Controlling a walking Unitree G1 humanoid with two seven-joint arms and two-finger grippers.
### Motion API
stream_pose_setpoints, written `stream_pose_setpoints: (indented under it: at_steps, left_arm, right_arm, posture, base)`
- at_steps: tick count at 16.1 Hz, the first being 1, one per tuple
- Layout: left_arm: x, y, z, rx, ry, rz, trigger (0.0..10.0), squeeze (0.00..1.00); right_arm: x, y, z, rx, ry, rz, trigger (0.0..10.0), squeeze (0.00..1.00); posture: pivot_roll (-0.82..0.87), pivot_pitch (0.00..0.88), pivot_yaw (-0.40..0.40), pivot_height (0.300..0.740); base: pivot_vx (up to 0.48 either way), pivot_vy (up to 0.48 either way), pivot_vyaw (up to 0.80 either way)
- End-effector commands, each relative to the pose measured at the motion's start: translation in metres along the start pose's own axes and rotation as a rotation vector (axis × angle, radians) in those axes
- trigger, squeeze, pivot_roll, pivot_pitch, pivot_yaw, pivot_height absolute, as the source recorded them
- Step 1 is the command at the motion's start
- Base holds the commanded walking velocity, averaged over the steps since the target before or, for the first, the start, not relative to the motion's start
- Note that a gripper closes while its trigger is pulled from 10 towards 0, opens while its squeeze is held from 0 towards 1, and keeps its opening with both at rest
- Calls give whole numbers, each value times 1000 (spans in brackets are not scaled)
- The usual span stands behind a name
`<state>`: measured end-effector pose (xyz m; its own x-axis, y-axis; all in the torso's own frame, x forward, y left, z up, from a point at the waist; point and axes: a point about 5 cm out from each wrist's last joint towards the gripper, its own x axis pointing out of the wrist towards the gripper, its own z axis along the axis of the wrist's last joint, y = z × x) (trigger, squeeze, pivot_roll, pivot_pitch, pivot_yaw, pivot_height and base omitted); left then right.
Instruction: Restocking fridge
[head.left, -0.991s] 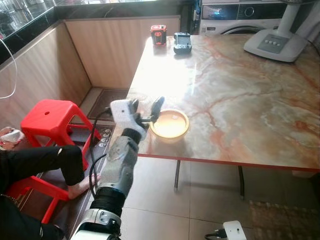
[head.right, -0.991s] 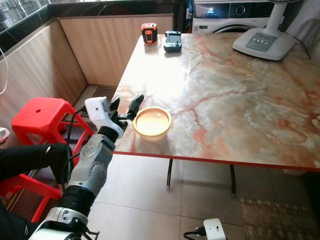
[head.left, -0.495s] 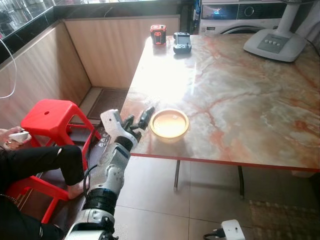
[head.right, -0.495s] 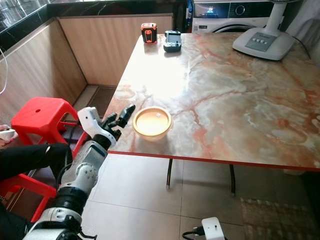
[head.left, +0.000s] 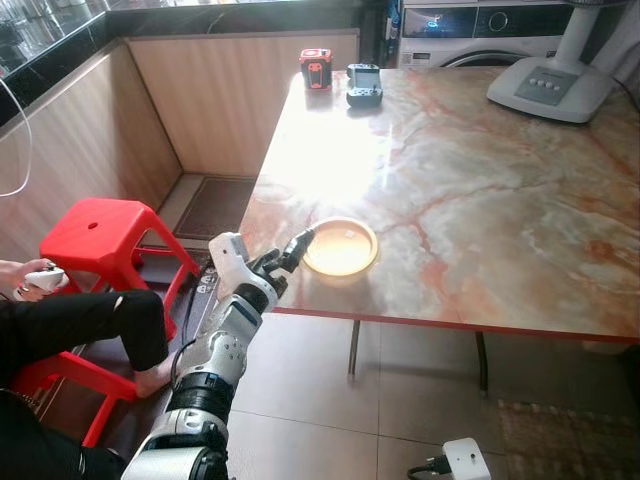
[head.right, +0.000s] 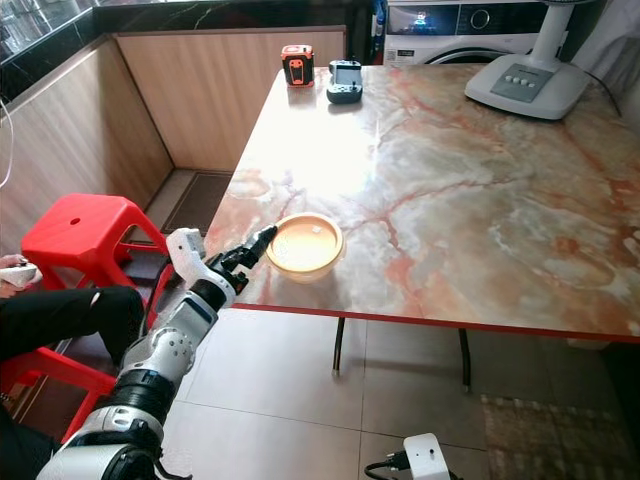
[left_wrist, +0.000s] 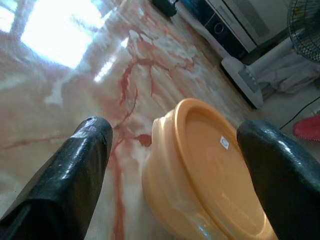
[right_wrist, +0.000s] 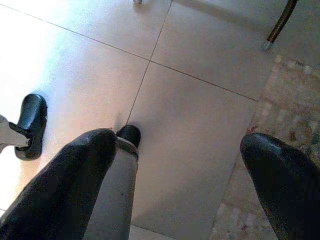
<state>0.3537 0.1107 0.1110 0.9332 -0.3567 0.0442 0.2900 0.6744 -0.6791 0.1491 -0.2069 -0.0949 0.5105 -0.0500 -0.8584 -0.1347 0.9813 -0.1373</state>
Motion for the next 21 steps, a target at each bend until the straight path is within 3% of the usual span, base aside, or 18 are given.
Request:
stream_pose_setpoints:
  at_steps: [1,13,17,21]
  left_arm:
    - [2,0,3,4,-7,-5,10000,0]
    - [20,-18,5,-61,-27,-73,10000,0]
    - [21,-16,3,-87,-31,-52,10000,0]
    - [9,-1,1,-34,-51,15,10000,0]
  right_arm:
    - [0,2,-1,-2,3,4,10000,0]
    - [0,2,-2,-5,5,-2,10000,0]
    - [0,2,-2,-2,6,-4,10000,0]
    - [0,1,-2,0,7,-5,10000,0]
  posture:
    - [0,68,64,740]
    - [-13,59,64,740]
    - [-18,64,64,740]
    - [-6,69,62,740]
  base:
    - [0,0,0]
    - [0,0,0]
    - [0,0,0]
    - [0,0,0]
